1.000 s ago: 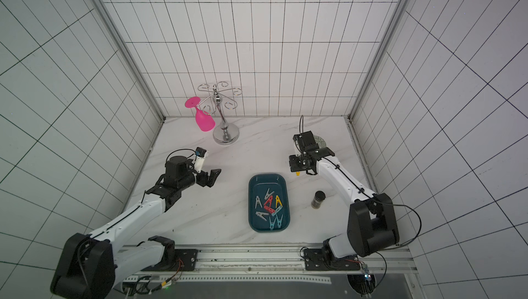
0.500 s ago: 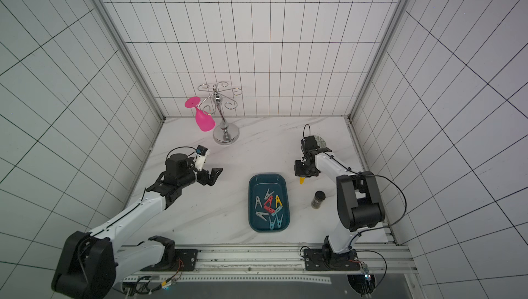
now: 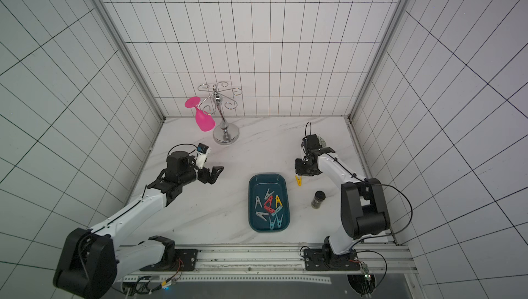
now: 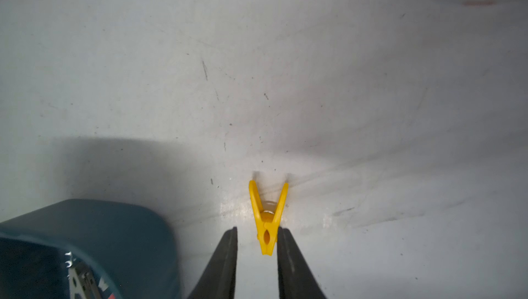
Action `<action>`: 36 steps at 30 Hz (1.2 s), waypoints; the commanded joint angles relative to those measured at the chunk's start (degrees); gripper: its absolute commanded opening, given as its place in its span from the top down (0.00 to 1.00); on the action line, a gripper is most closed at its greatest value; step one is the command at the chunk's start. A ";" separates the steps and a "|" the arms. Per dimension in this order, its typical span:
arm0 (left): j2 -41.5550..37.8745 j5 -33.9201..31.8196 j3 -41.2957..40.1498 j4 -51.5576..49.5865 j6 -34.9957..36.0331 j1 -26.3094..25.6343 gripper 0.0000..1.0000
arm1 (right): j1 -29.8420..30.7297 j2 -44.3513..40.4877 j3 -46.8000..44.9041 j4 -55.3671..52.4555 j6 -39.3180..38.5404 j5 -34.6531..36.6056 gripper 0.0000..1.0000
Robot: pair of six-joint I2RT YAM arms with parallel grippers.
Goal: Take the clothespins out of the storage box
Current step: Place the clothespin at the center of the board, then pick up the clothespin from the storage box.
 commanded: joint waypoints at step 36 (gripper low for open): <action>1.36 0.48 2.01 -0.61 -2.26 -1.23 0.02 | 32.22 6.72 2.54 -14.94 -21.47 -2.61 0.58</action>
